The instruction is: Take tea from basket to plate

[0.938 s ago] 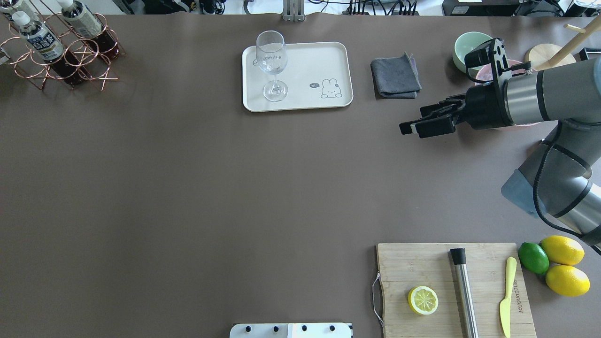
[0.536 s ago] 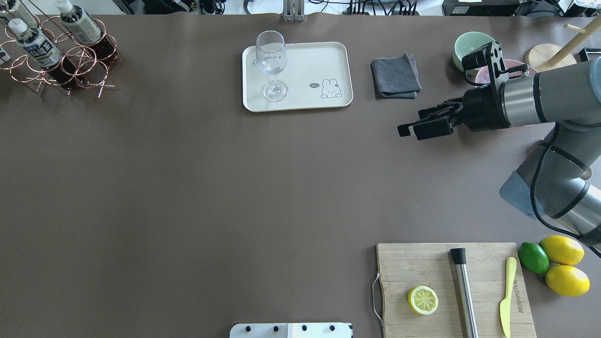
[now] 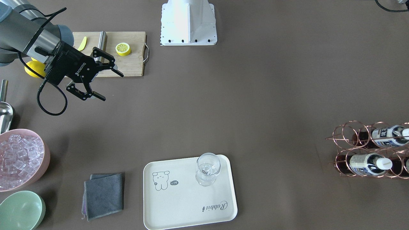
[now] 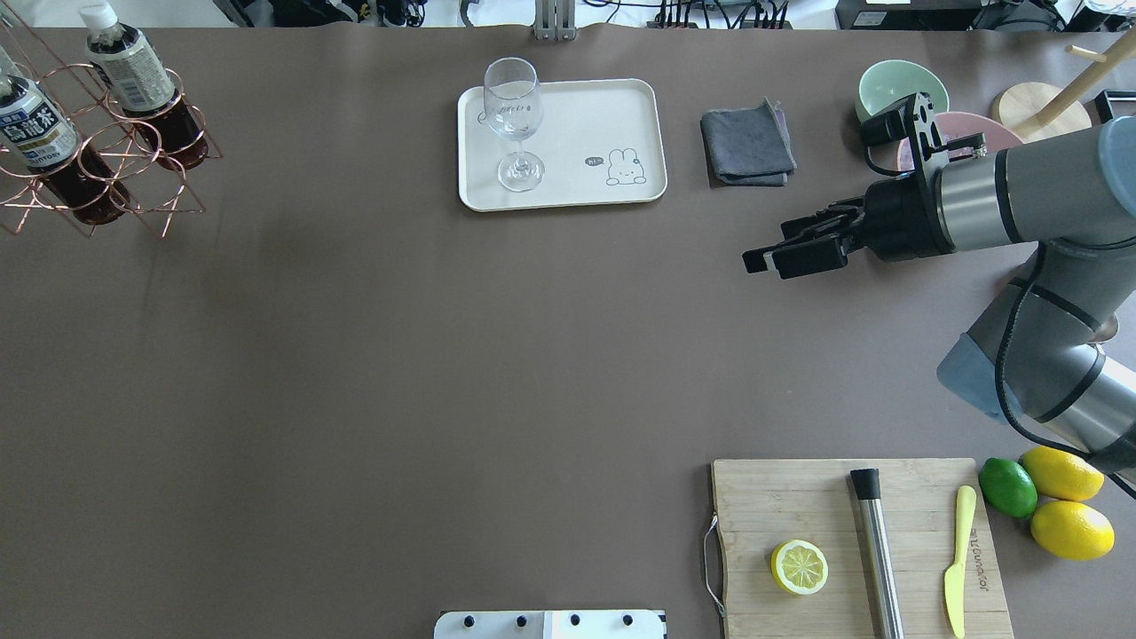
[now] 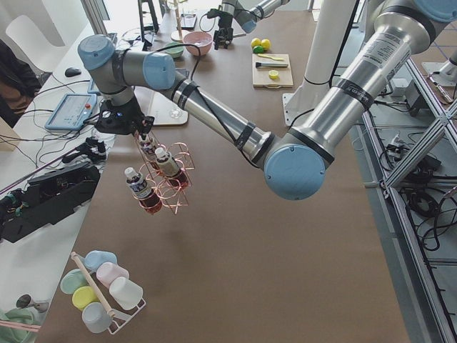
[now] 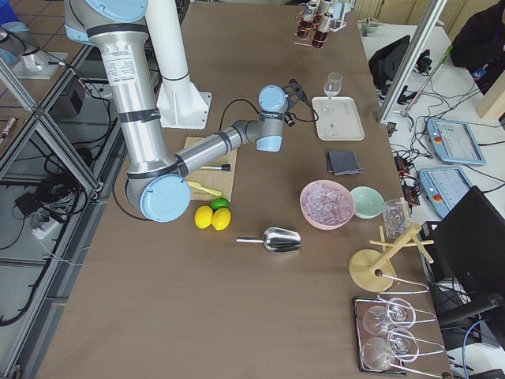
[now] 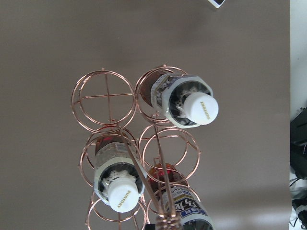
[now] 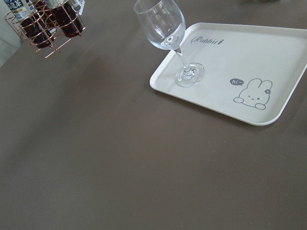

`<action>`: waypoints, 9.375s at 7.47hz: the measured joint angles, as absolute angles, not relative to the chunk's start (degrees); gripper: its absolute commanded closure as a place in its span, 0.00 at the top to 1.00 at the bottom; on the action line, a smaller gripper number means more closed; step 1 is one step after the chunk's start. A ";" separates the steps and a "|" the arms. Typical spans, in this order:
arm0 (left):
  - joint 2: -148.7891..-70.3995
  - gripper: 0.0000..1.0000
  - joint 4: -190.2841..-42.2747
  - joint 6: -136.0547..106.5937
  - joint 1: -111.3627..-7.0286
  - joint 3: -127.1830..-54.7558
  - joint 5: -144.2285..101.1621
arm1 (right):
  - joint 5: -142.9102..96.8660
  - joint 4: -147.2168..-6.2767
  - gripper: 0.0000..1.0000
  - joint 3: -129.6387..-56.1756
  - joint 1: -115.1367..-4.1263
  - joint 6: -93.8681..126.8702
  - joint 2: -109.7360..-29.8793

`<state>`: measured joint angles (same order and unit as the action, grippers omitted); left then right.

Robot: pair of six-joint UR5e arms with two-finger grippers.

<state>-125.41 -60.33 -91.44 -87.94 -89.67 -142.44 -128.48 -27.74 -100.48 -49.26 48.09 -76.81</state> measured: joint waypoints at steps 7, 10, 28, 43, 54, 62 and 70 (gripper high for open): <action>-123.53 0.00 -39.21 -104.86 -82.71 -118.21 -146.34 | -128.16 -27.53 1.00 -100.23 -47.35 47.81 -77.39; -124.61 0.00 -49.42 -121.88 -74.94 -119.78 -146.35 | -127.82 -27.44 1.00 -100.35 -46.89 47.52 -78.69; -143.38 0.00 -73.91 -167.53 -43.73 -109.15 -131.49 | -122.46 -27.43 1.00 -97.69 -47.65 42.69 -80.35; -139.88 0.00 -79.68 -170.87 -36.56 -110.18 -120.59 | -110.09 -27.60 1.00 -97.09 -41.05 39.73 -79.78; -139.90 0.00 -81.65 -170.96 -32.61 -111.03 -118.77 | -103.98 -24.44 1.00 -108.56 -35.56 39.88 -79.25; -139.41 0.00 -81.20 -170.95 -32.76 -111.76 -118.83 | -83.25 -26.87 0.95 -108.32 -24.58 29.75 -78.44; -139.75 0.00 -81.30 -170.95 -32.63 -111.08 -118.83 | -81.77 -28.20 0.58 -108.29 -25.62 28.13 -77.12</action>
